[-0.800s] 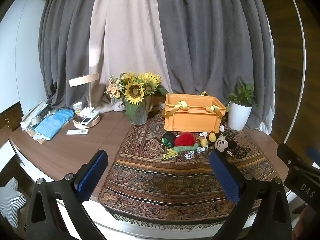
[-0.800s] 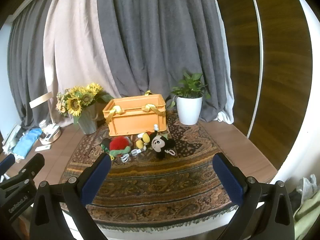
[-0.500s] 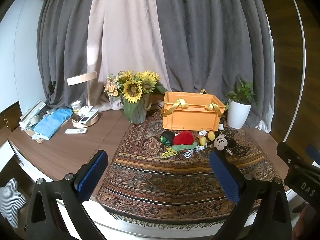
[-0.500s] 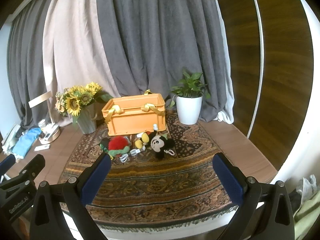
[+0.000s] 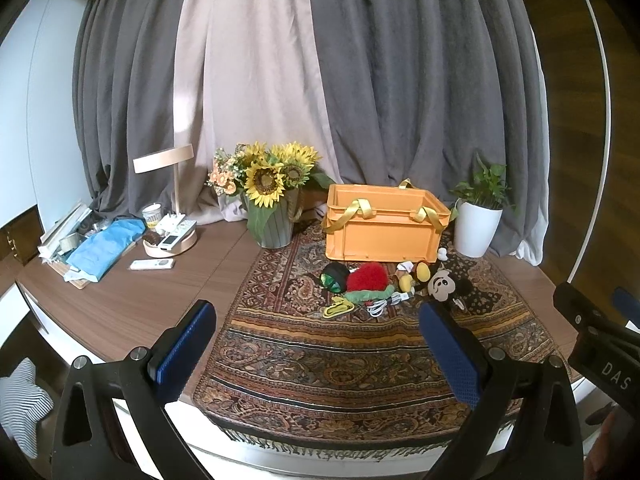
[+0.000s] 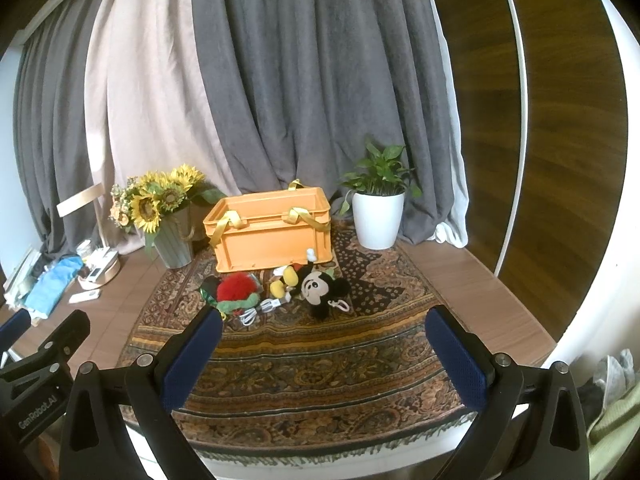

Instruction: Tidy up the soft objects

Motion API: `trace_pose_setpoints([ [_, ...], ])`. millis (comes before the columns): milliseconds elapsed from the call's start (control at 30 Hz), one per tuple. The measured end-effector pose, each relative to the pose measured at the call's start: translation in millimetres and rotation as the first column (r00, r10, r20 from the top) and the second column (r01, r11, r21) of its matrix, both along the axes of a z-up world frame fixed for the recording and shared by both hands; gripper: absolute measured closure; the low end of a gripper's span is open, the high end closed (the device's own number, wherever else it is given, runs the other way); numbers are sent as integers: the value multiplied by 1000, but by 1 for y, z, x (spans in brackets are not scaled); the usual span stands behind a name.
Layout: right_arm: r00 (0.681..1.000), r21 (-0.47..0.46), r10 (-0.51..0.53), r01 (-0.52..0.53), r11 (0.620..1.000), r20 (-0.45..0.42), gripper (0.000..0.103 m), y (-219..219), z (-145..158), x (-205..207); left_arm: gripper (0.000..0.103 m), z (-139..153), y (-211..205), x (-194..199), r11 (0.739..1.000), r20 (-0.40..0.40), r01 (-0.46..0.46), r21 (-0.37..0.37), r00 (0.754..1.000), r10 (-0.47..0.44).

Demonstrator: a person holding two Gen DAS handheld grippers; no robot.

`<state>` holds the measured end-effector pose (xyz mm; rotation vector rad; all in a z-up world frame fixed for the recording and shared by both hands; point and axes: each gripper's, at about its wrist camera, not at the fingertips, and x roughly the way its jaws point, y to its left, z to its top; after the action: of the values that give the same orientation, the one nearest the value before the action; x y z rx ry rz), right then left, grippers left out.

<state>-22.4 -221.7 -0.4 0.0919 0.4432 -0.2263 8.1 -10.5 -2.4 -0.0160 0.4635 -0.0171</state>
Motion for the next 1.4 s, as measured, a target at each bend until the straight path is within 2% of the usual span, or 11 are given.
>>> trace_pose_setpoints([
  [1067, 1000, 2, 1, -1, 1000, -3, 1, 0, 0, 4, 0, 0, -4, 8, 1000, -4, 20, 2, 1000, -19],
  [1400, 1000, 3, -13, 14, 1000, -15, 1, -4, -11, 13, 0, -10, -8, 21, 1000, -8, 14, 16, 1000, -14],
])
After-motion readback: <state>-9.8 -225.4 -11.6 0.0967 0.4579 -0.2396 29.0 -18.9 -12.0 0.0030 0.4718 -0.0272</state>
